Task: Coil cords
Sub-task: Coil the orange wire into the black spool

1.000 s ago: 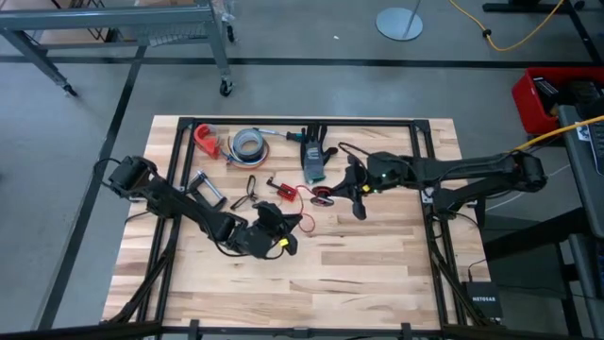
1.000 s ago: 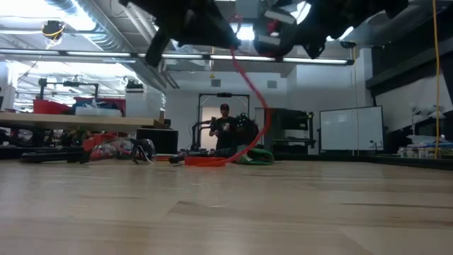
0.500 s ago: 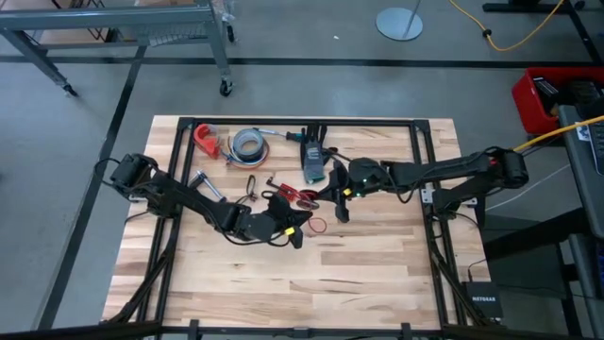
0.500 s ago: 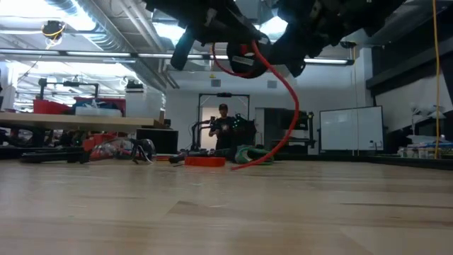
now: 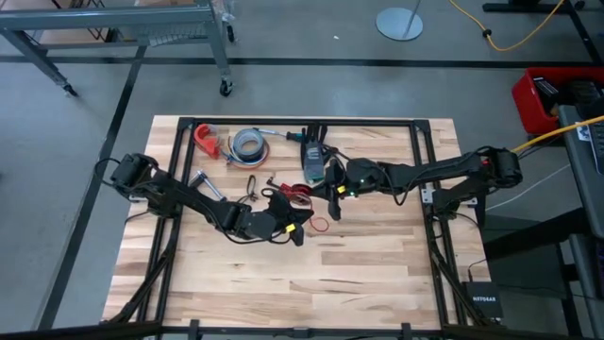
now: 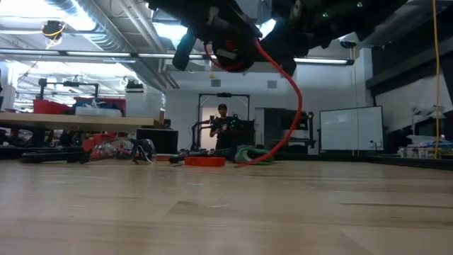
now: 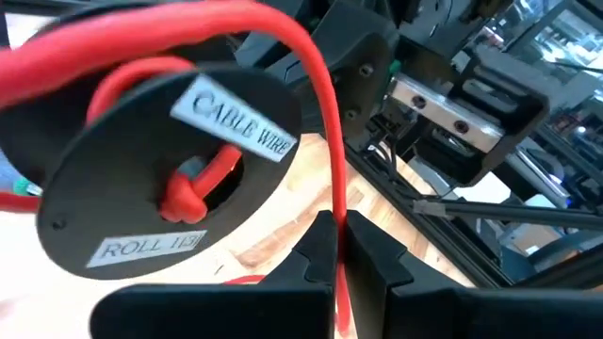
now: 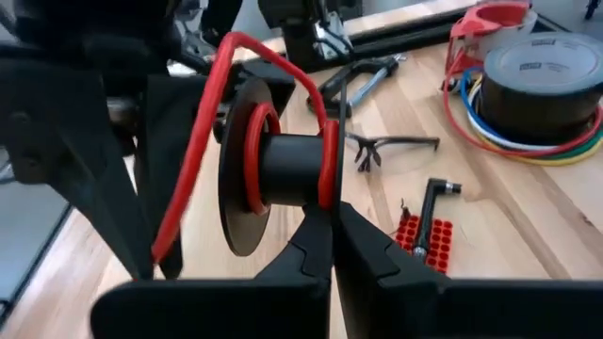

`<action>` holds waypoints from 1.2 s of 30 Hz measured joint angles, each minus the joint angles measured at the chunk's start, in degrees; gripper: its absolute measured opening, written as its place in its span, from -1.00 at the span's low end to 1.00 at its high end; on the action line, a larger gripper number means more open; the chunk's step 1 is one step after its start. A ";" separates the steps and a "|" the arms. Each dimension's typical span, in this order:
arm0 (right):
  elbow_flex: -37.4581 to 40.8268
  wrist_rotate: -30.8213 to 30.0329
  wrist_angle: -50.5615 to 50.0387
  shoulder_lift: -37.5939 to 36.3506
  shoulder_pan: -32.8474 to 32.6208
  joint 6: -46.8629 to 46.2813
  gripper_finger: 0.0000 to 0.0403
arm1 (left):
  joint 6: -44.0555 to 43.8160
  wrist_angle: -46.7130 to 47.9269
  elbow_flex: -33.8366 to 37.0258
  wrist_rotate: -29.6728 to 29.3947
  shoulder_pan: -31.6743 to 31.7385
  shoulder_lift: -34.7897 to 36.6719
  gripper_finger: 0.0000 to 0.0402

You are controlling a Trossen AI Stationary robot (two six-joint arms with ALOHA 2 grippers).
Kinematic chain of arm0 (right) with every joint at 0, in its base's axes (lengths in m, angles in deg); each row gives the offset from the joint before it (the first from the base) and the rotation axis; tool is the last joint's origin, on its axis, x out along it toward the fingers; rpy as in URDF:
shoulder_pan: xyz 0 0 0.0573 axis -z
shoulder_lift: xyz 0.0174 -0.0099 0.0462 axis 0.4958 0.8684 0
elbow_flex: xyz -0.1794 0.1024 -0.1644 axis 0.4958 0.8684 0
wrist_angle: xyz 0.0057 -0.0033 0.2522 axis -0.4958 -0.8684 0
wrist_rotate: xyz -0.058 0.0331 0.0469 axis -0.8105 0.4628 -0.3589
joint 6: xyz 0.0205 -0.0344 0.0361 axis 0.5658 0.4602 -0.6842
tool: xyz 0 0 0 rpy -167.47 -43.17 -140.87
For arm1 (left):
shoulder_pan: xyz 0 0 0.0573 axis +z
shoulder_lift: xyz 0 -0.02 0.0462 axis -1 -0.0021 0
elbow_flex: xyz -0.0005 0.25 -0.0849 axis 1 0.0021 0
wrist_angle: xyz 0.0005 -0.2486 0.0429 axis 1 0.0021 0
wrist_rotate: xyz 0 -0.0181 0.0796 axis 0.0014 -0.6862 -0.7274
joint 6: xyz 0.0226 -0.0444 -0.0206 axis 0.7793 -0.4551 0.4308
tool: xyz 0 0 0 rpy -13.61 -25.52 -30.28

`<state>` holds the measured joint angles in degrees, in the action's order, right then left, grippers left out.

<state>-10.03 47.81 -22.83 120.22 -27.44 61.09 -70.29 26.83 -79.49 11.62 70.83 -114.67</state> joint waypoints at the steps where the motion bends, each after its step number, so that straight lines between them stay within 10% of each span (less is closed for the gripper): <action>1: 0.00 -0.02 0.80 0.00 0.00 -0.26 -0.99 | 0.00 0.00 0.00 -0.04 0.04 0.00 -1.00; 36: 0.00 2.48 1.65 -0.04 -0.89 1.49 -0.99 | -4.25 -2.65 -0.04 0.35 1.53 0.00 -1.00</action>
<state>-10.03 50.29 -21.18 120.17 -28.34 62.59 -74.54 24.18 -79.54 11.98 72.36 -114.67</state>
